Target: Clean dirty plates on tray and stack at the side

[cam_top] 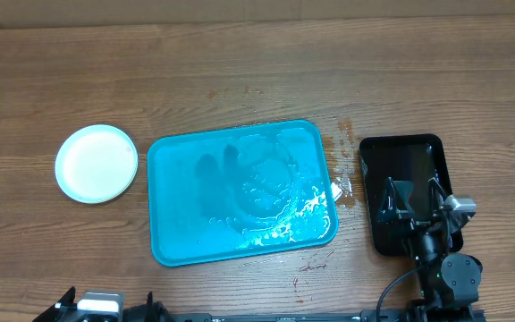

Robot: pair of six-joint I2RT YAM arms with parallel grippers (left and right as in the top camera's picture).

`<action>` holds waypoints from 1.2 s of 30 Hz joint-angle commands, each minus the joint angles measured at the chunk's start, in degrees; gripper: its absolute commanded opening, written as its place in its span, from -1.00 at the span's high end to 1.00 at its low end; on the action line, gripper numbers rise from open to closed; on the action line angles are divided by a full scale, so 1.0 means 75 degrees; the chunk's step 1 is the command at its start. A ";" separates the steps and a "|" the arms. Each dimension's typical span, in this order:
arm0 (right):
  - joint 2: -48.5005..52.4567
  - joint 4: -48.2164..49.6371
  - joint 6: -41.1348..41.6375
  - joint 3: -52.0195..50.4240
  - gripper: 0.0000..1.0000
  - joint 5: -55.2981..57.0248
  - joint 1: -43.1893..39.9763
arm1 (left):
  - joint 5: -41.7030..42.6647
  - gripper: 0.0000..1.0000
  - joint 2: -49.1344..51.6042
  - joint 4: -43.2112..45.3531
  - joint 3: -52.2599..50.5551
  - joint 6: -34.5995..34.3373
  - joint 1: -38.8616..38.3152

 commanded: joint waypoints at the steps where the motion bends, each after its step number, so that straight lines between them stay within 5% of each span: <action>1: -0.0061 0.0044 -0.0055 -0.0079 -1.00 -0.0044 -0.0015 | 0.0058 -1.00 -0.0009 0.0009 0.0009 -0.0117 -0.0035; 7: -0.0061 0.0044 -0.0052 -0.0079 -1.00 -0.0044 -0.0015 | 0.0003 -1.00 -0.0009 0.0245 0.0009 -0.0023 -0.0035; 14: -0.0061 0.0044 -0.0055 -0.0079 -1.00 -0.0044 -0.0015 | 0.0402 -1.00 -0.0009 0.2690 -0.0527 0.0207 -0.0047; 21: -0.0061 0.0044 -0.0055 -0.0079 -1.00 -0.0044 -0.0015 | 0.2133 -0.99 -0.0012 0.6656 -0.3255 0.0227 -0.0093; 28: -0.0061 0.0047 -0.0055 -0.0079 -1.00 -0.0044 -0.0015 | 0.5088 -0.99 -0.0061 1.2167 -0.6645 0.0227 -0.0093; 32: -0.0061 0.0044 -0.0052 -0.0079 -1.00 -0.0044 -0.0015 | 0.5490 -1.00 -0.0487 1.4452 -0.8148 0.0230 -0.0204; 36: -0.0061 0.0044 -0.0055 -0.0079 -1.00 -0.0044 -0.0015 | 0.5024 -1.00 -0.1326 1.5320 -0.9238 0.0230 -0.0452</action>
